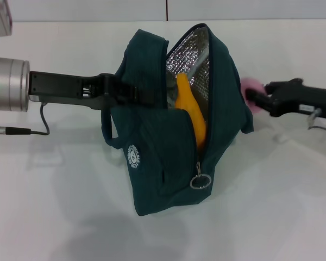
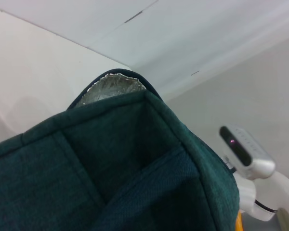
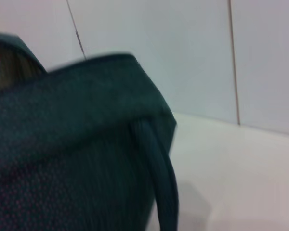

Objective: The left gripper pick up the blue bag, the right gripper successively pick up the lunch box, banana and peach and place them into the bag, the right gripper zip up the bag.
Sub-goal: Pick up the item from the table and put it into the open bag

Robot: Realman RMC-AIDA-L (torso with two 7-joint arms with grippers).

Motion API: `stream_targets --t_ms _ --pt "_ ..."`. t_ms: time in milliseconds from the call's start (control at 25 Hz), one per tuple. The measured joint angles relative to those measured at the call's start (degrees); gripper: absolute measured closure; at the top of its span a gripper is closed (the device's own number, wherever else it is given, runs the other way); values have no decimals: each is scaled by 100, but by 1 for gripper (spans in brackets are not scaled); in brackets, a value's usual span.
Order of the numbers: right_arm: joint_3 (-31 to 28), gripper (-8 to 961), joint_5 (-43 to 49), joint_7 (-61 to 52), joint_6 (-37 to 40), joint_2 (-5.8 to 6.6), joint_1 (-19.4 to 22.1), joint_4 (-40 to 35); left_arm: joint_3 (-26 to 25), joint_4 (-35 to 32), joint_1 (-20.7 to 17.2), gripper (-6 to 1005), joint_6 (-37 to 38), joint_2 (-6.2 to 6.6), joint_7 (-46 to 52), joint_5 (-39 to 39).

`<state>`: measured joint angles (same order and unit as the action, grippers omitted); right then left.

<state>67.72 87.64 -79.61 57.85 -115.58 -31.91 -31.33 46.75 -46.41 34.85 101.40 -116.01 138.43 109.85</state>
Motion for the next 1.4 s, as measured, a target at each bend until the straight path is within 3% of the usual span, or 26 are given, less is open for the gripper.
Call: stream_targets --t_ms 240,440,800,1160,1400 --pt "27 771 -864 48 371 -19 969 -1404 0 0 -41 967 10 -16 1 -1" --pt "8 796 -1681 494 798 -10 1263 -1733 0 0 -87 967 15 -14 1 -2" --pt "367 868 -2155 928 2073 -29 883 -1674 0 0 -49 967 11 -27 0 -3" --pt "1128 890 -2182 930 1934 0 361 -1598 0 1 -61 967 5 -27 0 -3" --pt "1245 877 -1868 689 1661 10 209 -1440 0 1 -56 967 1 -27 0 -3"
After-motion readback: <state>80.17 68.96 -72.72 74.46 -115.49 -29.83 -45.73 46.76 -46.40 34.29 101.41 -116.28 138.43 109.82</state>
